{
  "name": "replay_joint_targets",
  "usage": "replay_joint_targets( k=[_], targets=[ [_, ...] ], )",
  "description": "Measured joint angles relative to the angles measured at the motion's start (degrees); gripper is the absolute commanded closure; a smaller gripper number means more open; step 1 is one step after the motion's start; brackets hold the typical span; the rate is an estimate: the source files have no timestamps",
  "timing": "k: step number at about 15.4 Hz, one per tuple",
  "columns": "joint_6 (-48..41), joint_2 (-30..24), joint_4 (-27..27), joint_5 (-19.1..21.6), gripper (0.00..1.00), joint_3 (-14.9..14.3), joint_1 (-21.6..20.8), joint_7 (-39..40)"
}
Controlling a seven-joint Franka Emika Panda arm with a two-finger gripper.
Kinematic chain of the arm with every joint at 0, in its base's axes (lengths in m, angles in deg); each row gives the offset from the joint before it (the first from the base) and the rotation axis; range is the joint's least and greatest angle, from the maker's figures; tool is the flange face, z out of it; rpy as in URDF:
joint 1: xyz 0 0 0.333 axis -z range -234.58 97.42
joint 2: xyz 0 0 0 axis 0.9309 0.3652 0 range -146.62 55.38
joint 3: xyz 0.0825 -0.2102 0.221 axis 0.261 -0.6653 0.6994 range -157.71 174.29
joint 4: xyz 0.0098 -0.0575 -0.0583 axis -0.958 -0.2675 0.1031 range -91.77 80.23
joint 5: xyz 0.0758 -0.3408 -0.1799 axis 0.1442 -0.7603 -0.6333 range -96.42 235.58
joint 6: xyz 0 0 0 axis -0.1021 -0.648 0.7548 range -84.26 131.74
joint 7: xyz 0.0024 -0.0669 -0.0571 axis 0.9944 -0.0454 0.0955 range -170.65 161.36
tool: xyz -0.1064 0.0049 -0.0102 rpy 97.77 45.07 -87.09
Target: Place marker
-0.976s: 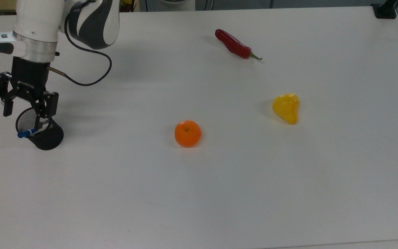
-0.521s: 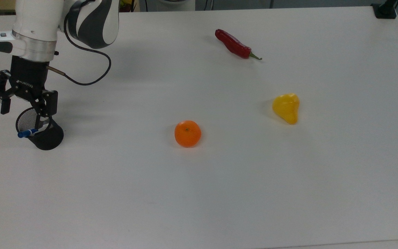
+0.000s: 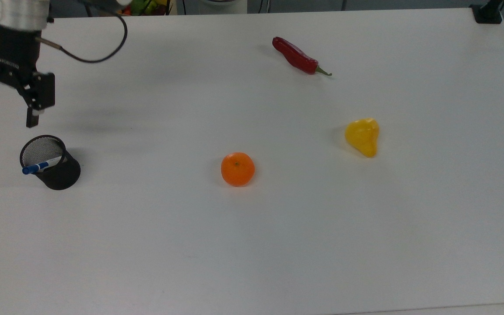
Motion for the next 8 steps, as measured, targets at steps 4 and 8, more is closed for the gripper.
replay_joint_targets(
  k=[4, 8],
  targets=[
    [-24.43, -9.84, 1.94, 0.09, 0.0, 0.72, -0.14, -0.99],
    [-45.17, -16.38, 5.94, 0.17, 0.0, 4.96, -0.82, -7.41]
  ],
)
